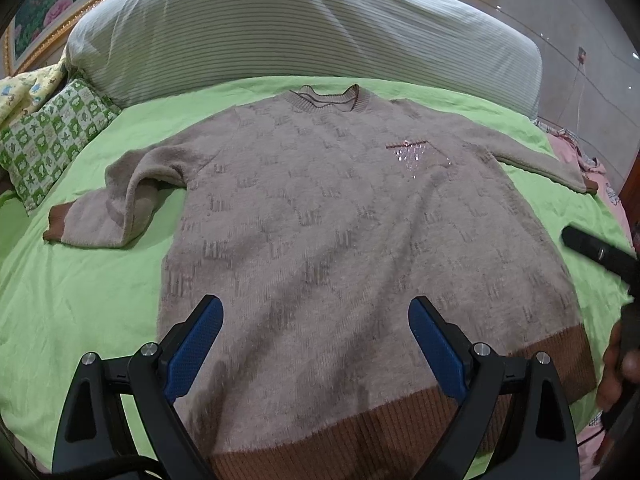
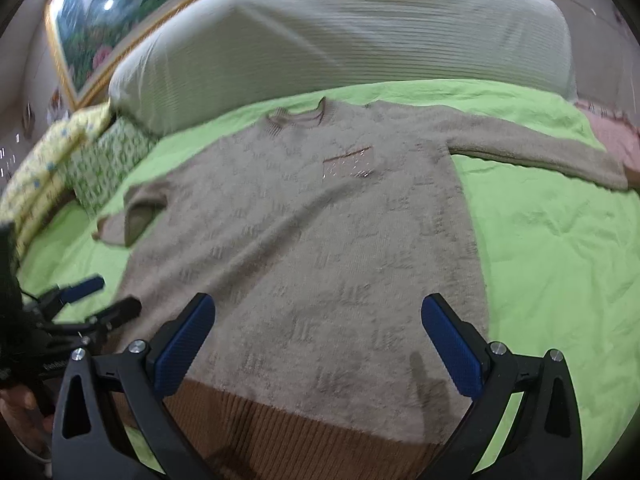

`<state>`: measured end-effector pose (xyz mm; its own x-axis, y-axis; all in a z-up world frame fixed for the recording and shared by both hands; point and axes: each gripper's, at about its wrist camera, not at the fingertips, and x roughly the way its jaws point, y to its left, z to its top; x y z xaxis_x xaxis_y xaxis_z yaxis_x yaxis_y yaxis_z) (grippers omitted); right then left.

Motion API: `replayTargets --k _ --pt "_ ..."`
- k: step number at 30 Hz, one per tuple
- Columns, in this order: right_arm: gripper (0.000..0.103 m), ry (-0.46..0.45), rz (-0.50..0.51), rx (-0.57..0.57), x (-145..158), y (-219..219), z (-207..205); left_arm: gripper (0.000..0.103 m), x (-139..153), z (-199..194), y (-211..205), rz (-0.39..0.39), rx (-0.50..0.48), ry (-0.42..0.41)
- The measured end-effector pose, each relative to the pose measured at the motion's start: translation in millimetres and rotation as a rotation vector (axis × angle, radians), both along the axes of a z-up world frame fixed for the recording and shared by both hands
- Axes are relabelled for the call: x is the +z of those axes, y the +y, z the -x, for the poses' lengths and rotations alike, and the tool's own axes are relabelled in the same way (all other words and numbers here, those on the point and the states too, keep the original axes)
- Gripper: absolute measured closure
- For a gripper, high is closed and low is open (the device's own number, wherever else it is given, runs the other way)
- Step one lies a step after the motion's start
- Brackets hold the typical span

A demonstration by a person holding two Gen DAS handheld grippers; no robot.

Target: Fold small clothes

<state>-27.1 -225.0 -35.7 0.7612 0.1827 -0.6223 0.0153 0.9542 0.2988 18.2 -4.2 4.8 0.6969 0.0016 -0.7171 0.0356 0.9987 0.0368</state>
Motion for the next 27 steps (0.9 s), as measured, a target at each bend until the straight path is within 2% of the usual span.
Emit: replayTargets --k 3,7,8,12,14,17,21,24,27 --pt "0.000 -0.003 -0.069 -0.121 2.2 -53.0 -4.4 0.008 4.4 -14.3 1.1 -0.005 -0.002 -0.014" --pt "0.000 -0.019 -0.173 -0.305 2.5 -138.1 -7.6 0.008 6.8 -44.0 4.9 -0.008 0.003 0.023" --pt "0.000 -0.061 -0.161 -0.340 6.5 -158.8 -5.1 0.008 6.8 -53.0 6.6 -0.003 0.006 0.036" --pt "0.000 -0.032 -0.180 -0.525 2.9 -246.0 -11.3 0.008 8.3 -87.5 10.9 0.002 0.024 0.047" --pt "0.000 -0.014 -0.201 -0.622 -2.2 -292.4 -17.3 0.008 10.6 -102.4 12.1 0.001 0.030 0.027" --pt "0.001 0.048 -0.219 -0.699 -13.5 -319.4 -32.9 0.008 9.8 -121.2 14.7 -0.001 0.042 0.024" --pt "0.004 0.061 -0.217 -0.765 -18.6 -354.0 -47.1 0.008 4.4 -140.8 18.4 0.005 0.054 0.032" --pt "0.008 0.072 -0.209 -0.781 -26.6 -373.2 -52.1 0.008 -4.9 -150.4 17.1 0.006 0.055 0.062" --pt "0.017 0.097 -0.207 -0.792 -35.5 -380.8 -58.7 0.008 -14.7 -157.6 14.6 -0.006 0.047 0.081"
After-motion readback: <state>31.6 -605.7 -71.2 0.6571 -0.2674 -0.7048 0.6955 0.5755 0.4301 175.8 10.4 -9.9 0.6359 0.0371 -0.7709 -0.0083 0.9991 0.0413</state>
